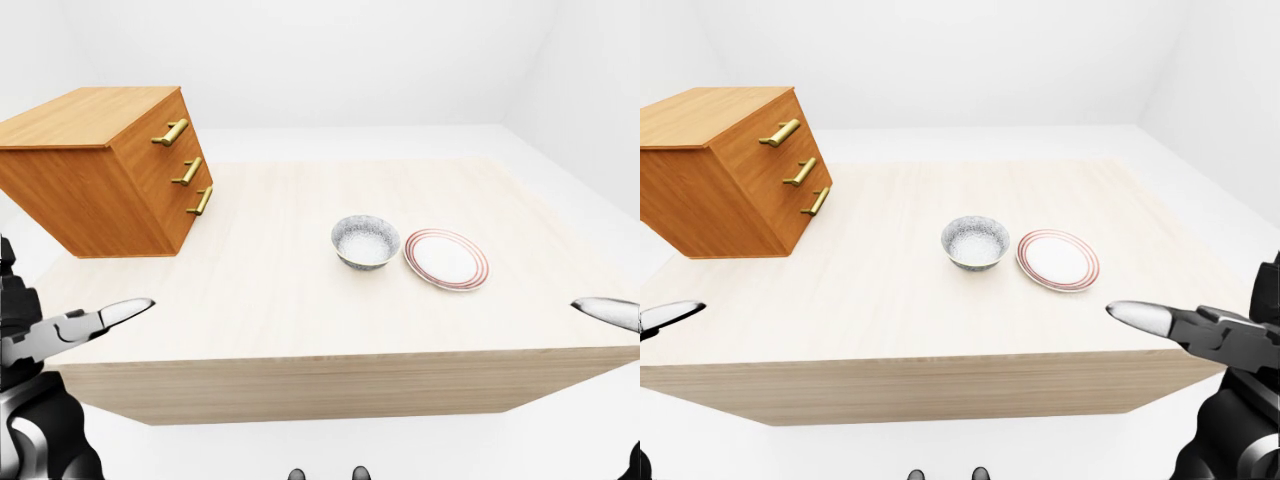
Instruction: Put the bowl on top of the cabinet.
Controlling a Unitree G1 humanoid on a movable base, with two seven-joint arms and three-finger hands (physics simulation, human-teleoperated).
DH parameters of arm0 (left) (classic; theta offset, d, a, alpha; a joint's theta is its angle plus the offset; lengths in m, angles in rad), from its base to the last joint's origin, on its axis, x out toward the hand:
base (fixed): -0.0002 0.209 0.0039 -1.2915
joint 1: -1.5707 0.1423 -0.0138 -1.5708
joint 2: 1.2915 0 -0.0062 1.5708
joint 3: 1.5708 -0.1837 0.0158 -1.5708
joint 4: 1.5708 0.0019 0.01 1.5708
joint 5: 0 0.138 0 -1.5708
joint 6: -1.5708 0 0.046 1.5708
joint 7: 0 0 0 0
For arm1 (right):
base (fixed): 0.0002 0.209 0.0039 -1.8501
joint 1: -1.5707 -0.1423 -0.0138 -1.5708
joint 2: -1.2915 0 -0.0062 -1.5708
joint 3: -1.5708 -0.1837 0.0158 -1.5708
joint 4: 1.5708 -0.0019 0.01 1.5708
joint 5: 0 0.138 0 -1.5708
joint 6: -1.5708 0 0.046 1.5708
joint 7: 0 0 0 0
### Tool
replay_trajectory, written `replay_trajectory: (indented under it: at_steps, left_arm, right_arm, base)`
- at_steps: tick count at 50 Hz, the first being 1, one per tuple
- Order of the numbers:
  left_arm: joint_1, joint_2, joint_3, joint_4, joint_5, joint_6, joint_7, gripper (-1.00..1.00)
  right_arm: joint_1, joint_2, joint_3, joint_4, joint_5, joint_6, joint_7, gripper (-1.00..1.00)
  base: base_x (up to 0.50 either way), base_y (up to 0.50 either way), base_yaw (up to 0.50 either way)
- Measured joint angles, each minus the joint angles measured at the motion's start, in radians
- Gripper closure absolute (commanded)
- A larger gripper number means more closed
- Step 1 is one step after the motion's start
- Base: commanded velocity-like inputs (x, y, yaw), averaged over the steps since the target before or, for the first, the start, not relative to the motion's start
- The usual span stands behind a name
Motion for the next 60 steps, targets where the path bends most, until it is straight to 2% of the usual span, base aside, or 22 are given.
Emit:
replay_trajectory:
  at_steps: [13, 32, 38, 60]
  left_arm:
    - [0.004, 0.021, 0.072, -0.061, -0.066, 0.000, 0.017, -1.00]
    - [0.005, 0.023, 0.089, -0.079, -0.082, 0.000, 0.019, -1.00]
    - [0.007, 0.023, 0.091, -0.083, -0.083, 0.000, 0.018, -1.00]
    - [0.010, 0.021, 0.095, -0.102, -0.084, 0.000, 0.020, -1.00]
  right_arm:
    - [0.001, -0.025, -0.064, -0.059, 0.055, 0.000, -0.008, -1.00]
    - [0.003, -0.030, -0.081, -0.072, 0.067, 0.000, -0.004, -1.00]
    - [0.005, -0.026, -0.071, -0.077, 0.048, 0.000, 0.000, -1.00]
    - [0.010, -0.001, -0.035, -0.075, -0.021, 0.000, 0.032, -1.00]
  base:
    - [0.46, -0.06, 0.00]
    - [0.50, -0.07, 0.00]
    - [0.00, 0.00, 0.00]
    - [0.02, 0.49, 0.00]
